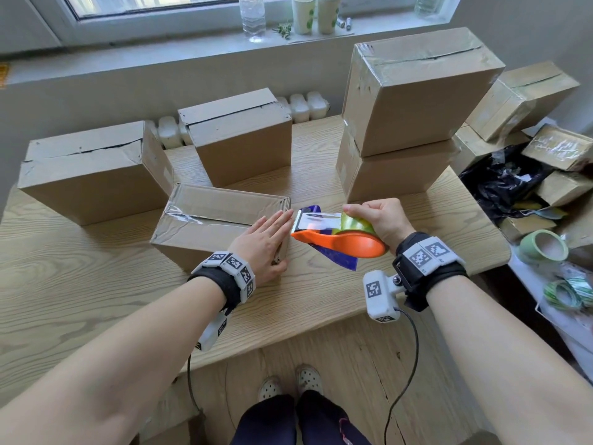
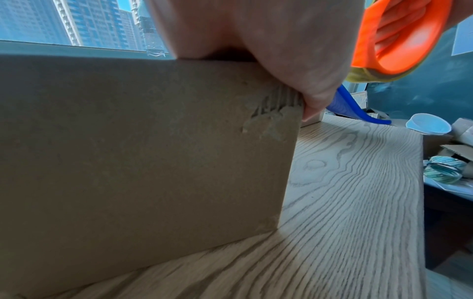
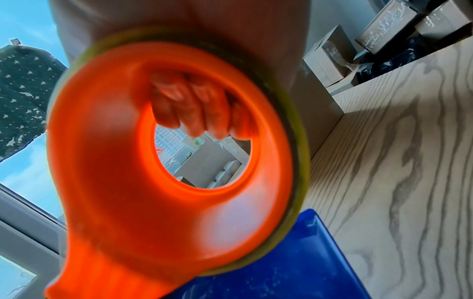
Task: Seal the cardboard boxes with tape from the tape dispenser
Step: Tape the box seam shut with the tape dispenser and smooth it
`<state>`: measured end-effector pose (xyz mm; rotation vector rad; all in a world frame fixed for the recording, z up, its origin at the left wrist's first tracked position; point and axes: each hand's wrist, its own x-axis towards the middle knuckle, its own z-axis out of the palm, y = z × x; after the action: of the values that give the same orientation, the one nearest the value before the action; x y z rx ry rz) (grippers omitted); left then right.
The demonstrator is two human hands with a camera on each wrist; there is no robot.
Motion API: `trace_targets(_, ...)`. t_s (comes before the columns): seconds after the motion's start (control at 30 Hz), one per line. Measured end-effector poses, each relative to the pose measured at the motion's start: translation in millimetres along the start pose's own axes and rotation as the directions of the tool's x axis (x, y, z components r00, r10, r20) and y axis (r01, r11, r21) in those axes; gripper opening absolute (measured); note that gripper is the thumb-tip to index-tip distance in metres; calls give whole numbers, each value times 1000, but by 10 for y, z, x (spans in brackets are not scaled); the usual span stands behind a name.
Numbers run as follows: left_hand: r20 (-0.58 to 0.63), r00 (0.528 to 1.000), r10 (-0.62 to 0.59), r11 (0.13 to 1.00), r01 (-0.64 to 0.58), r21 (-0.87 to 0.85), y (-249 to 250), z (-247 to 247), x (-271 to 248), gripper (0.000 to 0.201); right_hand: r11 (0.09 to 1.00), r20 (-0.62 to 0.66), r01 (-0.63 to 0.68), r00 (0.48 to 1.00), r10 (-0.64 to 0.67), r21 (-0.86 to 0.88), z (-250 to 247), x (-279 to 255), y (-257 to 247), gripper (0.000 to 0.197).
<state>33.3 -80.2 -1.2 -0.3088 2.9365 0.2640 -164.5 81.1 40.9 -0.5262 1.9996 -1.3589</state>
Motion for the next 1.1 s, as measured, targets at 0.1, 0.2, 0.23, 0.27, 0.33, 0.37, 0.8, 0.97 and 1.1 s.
trace_targets(0.1, -7, 1000, -3, 1000, 3, -9, 4, -3, -6, 87, 999, -2, 5, 1000, -5, 35, 16, -11, 17, 44)
trace_targets(0.2, -8, 1000, -6, 1000, 6, -14, 8, -3, -3, 87, 998, -23, 2, 1000, -1, 62, 44, -20, 19, 42)
trace_targets(0.23, -8, 1000, -5, 1000, 5, -17, 7, -3, -3, 87, 998, -29, 2, 1000, 0, 65, 56, -22, 20, 41)
trace_targets(0.27, -12, 1000, -2, 1000, 2, -16, 6, -2, -1, 87, 998, -34, 3, 999, -1, 61, 61, -16, 26, 41)
trace_targets(0.33, -17, 1000, 3, 1000, -3, -16, 5, 2, -2, 86, 999, -38, -2, 999, 4, 49, 55, -13, 37, 43)
trace_targets(0.37, -17, 1000, 4, 1000, -5, -17, 6, 2, -5, 86, 999, -41, -7, 999, 9, 42, 46, -20, 39, 43)
trace_targets(0.8, -25, 998, 62, 996, -60, 67, 87, -84, -7, 60, 996, -76, 66, 995, -70, -58, -86, 30, -371, 41)
trace_targets(0.97, -8, 962, 273, 953, -269, 137, 53, -104, -146, 49, 998, -75, 29, 997, -33, -51, -82, -6, -310, 44)
trace_targets(1.1, 57, 945, 321, 931, -326, 164, -35, -135, -327, 44, 999, -53, 23, 998, -24, -25, -54, -48, -331, 52)
